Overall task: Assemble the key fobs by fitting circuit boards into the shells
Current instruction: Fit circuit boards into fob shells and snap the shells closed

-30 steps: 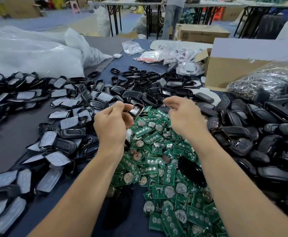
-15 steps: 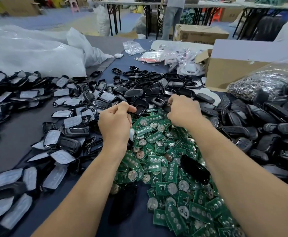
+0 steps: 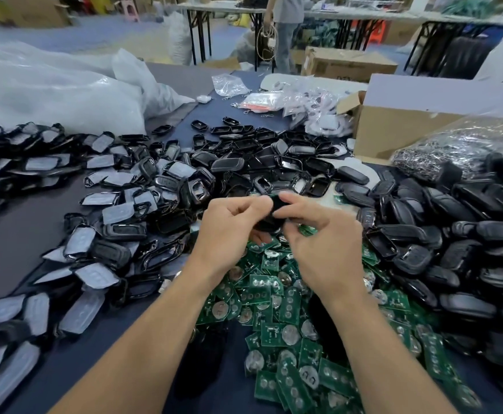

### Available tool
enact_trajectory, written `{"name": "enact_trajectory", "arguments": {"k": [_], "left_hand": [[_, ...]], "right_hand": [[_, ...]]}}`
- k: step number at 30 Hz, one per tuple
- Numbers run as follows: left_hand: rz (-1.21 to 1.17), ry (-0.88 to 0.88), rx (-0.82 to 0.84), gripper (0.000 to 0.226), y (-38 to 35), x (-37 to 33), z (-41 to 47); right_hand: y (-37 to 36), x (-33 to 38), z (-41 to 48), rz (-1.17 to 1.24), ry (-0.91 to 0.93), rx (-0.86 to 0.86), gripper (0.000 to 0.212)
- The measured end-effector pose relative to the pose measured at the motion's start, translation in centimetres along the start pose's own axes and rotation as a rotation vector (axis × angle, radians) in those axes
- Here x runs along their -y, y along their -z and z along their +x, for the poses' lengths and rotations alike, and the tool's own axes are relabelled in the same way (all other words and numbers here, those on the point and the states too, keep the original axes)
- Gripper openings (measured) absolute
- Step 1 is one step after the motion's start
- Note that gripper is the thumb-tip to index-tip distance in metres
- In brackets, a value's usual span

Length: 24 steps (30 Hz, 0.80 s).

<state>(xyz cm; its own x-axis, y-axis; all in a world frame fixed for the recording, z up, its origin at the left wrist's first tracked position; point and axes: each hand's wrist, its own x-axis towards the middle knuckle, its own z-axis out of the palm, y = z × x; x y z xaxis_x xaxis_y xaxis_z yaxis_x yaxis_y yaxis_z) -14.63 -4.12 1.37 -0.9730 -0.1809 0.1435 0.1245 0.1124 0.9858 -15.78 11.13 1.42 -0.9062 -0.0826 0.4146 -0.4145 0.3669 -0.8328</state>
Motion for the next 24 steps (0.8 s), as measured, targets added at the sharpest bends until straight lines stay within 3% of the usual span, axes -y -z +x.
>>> {"name": "enact_trajectory", "arguments": {"k": [3, 5, 7, 9, 11, 14, 20, 24], "left_hand": [[-0.108, 0.063, -0.043, 0.032, 0.2, -0.1, 0.4], [-0.133, 0.104, -0.159, 0.033, 0.4, 0.0, 0.7], [-0.136, 0.114, -0.253, 0.032, 0.6, 0.2, 0.8], [-0.128, 0.095, -0.291, 0.026, 0.7, 0.3, 0.8], [-0.121, 0.08, -0.294, 0.02, 0.6, 0.3, 0.8], [-0.134, 0.095, -0.323, 0.022, 0.6, 0.4, 0.8], [-0.048, 0.104, -0.284, 0.014, 0.7, 0.6, 0.7], [0.004, 0.074, -0.285, 0.019, 0.6, 0.8, 0.8]], "right_hand": [[0.2, 0.0, 0.0, 0.019, -0.03, -0.021, 0.051], [0.8, -0.6, 0.4, -0.135, -0.097, -0.046, 0.058], [1.4, -1.2, 1.0, -0.396, -0.164, 0.064, 0.058], [1.6, -1.8, 1.1, -0.499, -0.213, 0.197, 0.05], [1.5, -1.9, 0.9, -0.435, -0.224, 0.224, 0.035], [1.4, -2.2, 1.0, -0.35, -0.227, 0.128, 0.019], [1.4, -1.9, 1.0, -0.094, -0.185, -0.173, 0.028], [1.4, -2.0, 1.2, 0.185, -0.367, -0.162, 0.03]]}}
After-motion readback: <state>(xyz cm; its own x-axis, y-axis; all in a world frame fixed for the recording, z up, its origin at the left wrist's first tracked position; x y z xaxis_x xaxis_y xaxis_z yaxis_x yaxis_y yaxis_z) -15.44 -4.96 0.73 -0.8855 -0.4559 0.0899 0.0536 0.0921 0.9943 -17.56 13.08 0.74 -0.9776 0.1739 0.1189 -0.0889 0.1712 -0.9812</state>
